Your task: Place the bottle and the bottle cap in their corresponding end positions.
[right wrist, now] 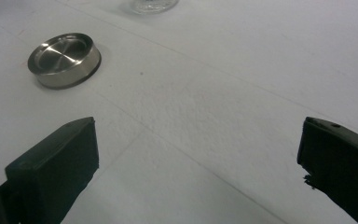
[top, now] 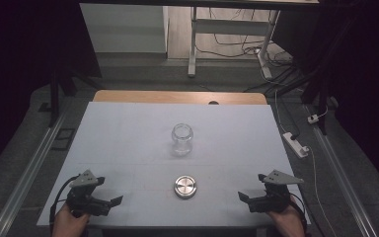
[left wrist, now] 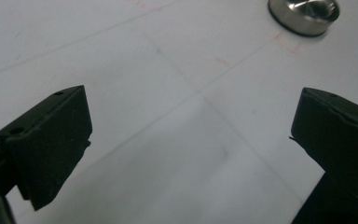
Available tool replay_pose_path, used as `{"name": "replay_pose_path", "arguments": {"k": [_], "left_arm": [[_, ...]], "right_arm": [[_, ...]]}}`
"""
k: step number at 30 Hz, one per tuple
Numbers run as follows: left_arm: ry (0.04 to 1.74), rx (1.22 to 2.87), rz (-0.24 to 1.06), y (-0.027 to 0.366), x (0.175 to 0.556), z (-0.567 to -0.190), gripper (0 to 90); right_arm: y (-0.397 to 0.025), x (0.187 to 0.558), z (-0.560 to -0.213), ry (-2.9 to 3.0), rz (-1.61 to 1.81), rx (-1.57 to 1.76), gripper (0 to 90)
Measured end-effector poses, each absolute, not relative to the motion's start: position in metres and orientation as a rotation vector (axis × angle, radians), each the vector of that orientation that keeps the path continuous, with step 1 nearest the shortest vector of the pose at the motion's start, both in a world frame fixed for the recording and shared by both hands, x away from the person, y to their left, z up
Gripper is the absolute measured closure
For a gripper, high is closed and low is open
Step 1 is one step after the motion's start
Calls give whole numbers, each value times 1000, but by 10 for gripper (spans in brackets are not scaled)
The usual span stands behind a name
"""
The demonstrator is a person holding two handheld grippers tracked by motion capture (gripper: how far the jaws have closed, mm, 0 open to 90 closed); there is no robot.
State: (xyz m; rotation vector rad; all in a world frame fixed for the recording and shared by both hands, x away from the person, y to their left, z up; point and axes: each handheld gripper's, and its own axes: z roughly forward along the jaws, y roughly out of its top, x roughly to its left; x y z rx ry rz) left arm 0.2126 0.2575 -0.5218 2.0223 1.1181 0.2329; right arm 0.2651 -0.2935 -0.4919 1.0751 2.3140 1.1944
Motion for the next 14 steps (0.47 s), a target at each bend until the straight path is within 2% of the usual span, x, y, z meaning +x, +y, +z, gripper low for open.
{"name": "replay_pose_path", "arguments": {"k": [7,14], "left_arm": [[1200,1985,270,277,193,-523,0],[1245,1976,262,282,191,-524,0]], "right_arm": [[-310,253,-493,2281,1160,1147,0],[-318,249,-495,2278,1133,1212,0]]}}
